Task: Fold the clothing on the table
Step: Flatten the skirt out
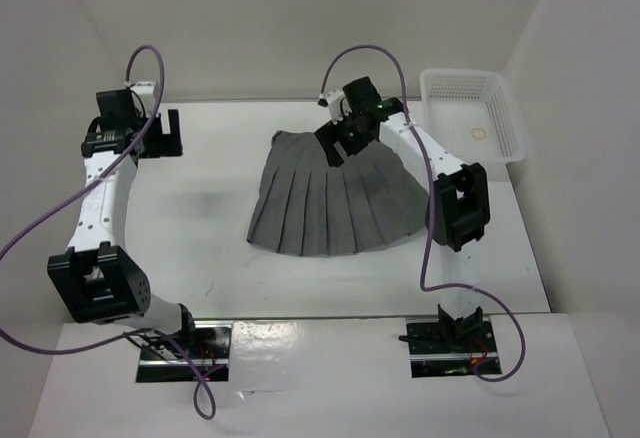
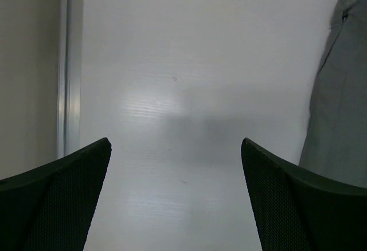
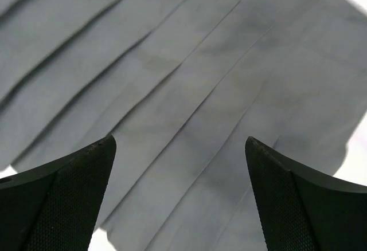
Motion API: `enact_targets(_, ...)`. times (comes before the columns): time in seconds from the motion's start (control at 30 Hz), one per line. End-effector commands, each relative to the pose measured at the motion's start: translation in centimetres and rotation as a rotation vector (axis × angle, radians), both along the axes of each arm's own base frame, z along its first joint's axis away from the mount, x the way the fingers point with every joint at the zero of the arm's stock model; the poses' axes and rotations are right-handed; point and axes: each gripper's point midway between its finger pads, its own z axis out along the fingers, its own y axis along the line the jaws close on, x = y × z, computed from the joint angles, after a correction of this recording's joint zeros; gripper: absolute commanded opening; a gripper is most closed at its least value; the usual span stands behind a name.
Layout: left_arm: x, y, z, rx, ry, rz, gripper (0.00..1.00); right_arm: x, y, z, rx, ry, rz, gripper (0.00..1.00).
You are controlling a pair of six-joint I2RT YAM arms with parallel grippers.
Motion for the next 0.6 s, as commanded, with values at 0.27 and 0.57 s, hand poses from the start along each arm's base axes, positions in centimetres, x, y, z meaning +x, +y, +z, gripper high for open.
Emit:
enact_targets(0.27,-7.6,-2.5,-5.0,-0.139,0.133,-0.129,1.0,-5.7,4.0,-4.5,-0.041,0.138,0.123,0.98)
enact_targets(0.57,-10.5,-1.7,-4.6,-0.119,0.051,-0.091,1.0,-4.4,3.0,-5.4,0.045,0.082,-0.202,0.98)
